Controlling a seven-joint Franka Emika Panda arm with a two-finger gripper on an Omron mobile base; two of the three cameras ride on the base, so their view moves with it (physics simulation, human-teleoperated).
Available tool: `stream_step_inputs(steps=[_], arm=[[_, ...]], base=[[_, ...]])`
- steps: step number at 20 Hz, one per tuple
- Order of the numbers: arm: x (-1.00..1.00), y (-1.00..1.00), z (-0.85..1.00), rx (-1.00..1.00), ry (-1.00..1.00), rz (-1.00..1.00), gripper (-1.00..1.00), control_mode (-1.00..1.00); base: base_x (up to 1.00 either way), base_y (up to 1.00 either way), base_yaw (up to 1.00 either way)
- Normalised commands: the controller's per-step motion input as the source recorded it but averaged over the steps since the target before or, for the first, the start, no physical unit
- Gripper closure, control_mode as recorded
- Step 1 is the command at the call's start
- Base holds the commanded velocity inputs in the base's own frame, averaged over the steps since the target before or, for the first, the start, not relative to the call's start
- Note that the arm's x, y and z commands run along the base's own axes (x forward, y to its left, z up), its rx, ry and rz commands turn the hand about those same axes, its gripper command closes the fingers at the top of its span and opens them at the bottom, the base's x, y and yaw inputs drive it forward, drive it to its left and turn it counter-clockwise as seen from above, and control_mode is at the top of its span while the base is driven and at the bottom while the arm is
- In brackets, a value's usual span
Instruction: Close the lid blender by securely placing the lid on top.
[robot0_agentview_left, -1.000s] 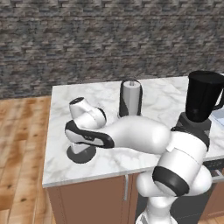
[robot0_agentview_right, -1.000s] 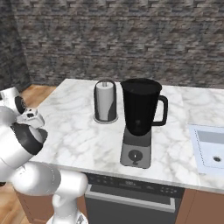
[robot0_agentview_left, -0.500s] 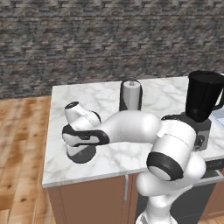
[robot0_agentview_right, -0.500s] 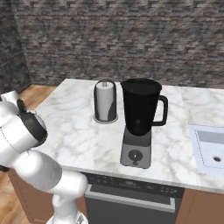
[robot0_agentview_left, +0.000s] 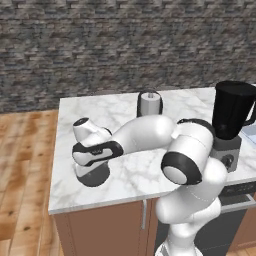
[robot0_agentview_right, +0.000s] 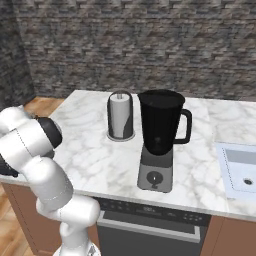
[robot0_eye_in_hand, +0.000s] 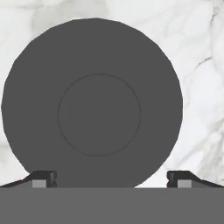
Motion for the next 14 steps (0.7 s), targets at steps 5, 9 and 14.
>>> stream_step_inputs(steps=[5, 9, 14], arm=[[0.21, 0.24, -0.24, 0.00, 0.02, 0.00, -1.00, -1.00], [0.20, 0.12, -0.17, 0.00, 0.00, 0.00, -1.00, -1.00], [0.19, 0.02, -0.18, 0.00, 0.00, 0.00, -1.00, -1.00]], base=[[0.00, 0.00, 0.00], [0.00, 0.00, 0.00], [0.00, 0.00, 0.00]])
